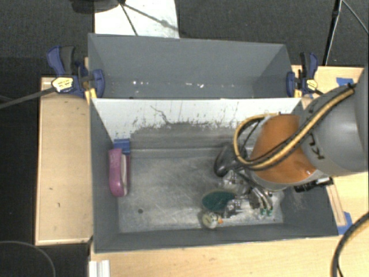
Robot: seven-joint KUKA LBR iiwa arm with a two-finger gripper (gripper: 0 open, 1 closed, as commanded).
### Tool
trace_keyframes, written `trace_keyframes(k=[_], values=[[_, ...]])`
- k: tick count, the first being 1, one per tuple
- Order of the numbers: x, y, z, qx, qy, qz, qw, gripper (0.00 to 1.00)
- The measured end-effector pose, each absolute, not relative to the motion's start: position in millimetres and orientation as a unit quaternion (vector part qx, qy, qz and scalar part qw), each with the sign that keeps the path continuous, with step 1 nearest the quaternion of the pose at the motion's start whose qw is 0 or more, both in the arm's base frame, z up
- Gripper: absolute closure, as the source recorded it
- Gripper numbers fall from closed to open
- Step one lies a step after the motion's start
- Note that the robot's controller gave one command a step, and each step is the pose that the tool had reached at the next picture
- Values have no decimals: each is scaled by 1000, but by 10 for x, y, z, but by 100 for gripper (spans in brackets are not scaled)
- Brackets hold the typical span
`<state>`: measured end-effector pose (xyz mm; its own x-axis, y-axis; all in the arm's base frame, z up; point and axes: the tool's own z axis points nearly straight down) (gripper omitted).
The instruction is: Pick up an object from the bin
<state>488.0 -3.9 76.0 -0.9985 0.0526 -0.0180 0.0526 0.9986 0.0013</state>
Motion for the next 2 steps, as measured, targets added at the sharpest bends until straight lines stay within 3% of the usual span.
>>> trace_keyframes(k=[1,2], values=[[4892,-39,1065,22,1000,0,3,100],[4913,-42,1814,17,1000,0,5,100]])
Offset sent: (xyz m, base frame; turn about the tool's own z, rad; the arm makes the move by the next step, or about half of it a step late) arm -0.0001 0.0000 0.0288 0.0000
